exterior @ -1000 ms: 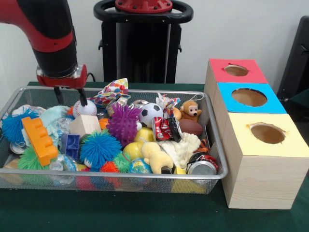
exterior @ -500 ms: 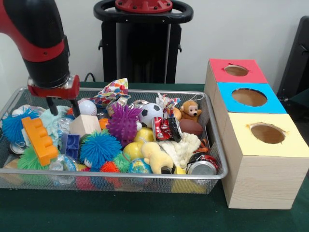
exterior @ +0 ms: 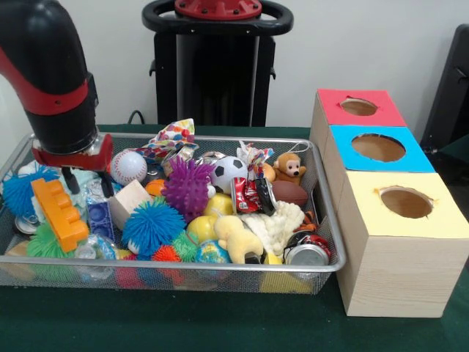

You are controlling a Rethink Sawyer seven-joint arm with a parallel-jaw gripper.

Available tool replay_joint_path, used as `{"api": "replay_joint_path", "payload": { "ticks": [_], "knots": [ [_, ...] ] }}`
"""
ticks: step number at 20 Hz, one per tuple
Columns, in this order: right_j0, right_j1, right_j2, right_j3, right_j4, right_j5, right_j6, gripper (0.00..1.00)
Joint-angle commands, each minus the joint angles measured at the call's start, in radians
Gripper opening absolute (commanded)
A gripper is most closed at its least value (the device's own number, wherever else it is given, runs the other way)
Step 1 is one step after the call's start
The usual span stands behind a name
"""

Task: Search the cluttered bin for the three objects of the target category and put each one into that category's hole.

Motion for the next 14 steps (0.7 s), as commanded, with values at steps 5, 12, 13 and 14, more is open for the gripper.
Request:
{"api": "replay_joint_path", "payload": {
  "ticks": [5, 12, 13, 14],
  "knots": [
    [0.025, 0.086, -0.005, -0.063, 0.032, -0.045, 0.134, 1.0],
    [0.029, 0.076, -0.02, -0.015, 0.041, -0.03, 0.139, 1.0],
    [0.03, 0.069, -0.022, -0.008, 0.041, -0.021, 0.134, 1.0],
    [0.032, 0.058, -0.025, -0.003, 0.043, -0.009, 0.131, 1.0]
  ]
}}
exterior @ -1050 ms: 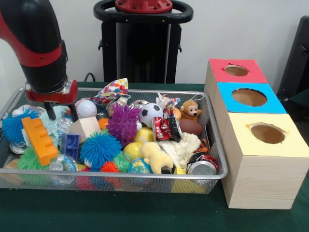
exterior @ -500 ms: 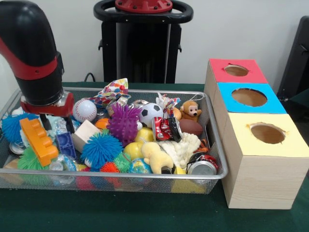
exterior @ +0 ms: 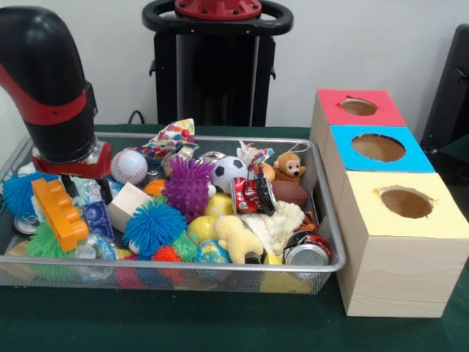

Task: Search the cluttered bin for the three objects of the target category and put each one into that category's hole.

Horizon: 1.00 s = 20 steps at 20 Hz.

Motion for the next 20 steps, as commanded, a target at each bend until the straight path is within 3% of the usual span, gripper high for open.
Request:
{"api": "replay_joint_path", "payload": {
  "ticks": [1, 10, 20],
  "knots": [
    [0.029, 0.019, -0.011, 0.018, 0.03, 0.017, 0.123, 1.0],
    [0.06, -0.051, -0.046, 0.04, 0.063, 0.12, 0.108, 1.0],
    [0.075, -0.011, -0.074, 0.052, 0.055, 0.035, 0.125, 1.0]
  ]
}}
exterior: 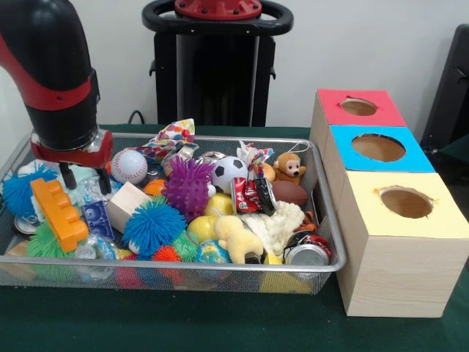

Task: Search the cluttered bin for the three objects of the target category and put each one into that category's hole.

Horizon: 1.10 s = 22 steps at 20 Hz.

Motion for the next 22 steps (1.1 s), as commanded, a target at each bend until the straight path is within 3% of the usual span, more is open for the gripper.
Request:
{"api": "replay_joint_path", "payload": {
  "ticks": [1, 5, 11, 22],
  "knots": [
    [0.012, 0.036, -0.01, 0.05, 0.023, 0.01, 0.126, 1.0],
    [0.01, 0.082, -0.01, 0.037, 0.025, -0.029, 0.134, 1.0],
    [0.022, 0.09, -0.021, 0.052, 0.022, -0.066, 0.148, 1.0],
    [-0.003, 0.162, -0.008, 0.087, 0.035, -0.217, 0.166, 1.0]
  ]
}}
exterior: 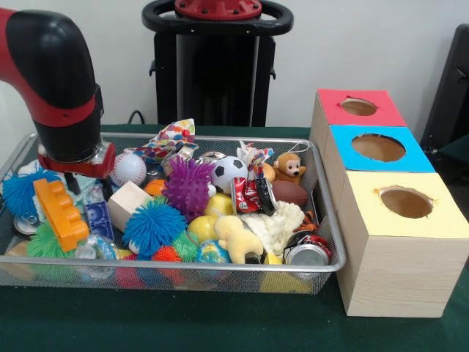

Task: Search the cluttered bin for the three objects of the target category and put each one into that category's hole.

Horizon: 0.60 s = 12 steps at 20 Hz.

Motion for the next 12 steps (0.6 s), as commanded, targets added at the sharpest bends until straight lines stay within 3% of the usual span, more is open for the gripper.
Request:
{"api": "replay_joint_path", "payload": {
  "ticks": [1, 12],
  "knots": [
    [-0.007, 0.111, 0.03, 0.08, 0.023, -0.162, 0.167, 1.0],
    [0.002, 0.129, 0.027, 0.064, 0.039, -0.16, 0.164, 1.0]
  ]
}}
